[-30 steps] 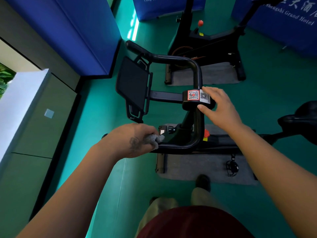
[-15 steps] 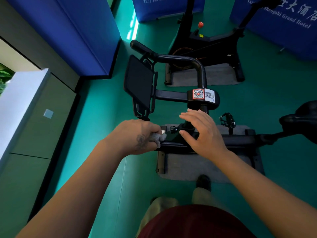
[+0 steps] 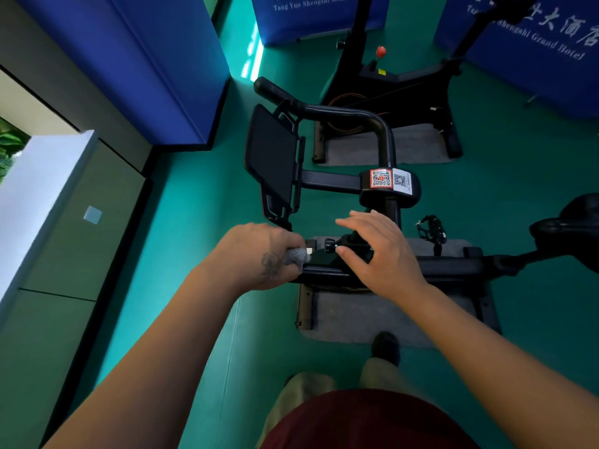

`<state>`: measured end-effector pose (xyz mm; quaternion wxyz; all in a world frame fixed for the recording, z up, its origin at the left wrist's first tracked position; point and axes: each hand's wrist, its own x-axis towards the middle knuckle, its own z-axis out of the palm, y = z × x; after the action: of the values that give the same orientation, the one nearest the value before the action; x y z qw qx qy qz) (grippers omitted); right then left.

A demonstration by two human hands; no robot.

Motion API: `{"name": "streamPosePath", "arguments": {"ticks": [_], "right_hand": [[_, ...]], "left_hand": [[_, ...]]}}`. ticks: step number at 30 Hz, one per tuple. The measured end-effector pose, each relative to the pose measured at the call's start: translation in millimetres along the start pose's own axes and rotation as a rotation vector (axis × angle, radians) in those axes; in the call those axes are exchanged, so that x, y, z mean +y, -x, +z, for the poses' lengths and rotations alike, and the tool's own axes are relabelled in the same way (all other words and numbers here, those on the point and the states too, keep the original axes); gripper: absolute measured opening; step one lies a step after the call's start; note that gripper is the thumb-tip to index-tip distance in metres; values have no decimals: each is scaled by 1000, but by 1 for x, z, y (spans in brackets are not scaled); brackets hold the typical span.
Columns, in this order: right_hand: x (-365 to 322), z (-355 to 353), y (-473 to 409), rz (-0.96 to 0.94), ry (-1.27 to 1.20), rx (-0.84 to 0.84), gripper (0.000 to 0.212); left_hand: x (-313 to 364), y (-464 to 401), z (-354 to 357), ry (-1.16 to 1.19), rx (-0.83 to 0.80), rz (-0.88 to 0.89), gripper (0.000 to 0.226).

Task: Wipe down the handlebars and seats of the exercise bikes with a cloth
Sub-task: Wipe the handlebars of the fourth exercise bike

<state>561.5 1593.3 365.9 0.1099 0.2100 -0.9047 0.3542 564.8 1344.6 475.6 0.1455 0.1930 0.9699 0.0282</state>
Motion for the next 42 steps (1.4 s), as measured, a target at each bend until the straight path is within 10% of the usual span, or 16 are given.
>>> {"name": "streamPosePath", "arguments": {"ticks": [42], "right_hand": [[-11,0,2,-3,29,-20,45]], "left_hand": [[-63,44,-20,885,-24,-155,28]]}}
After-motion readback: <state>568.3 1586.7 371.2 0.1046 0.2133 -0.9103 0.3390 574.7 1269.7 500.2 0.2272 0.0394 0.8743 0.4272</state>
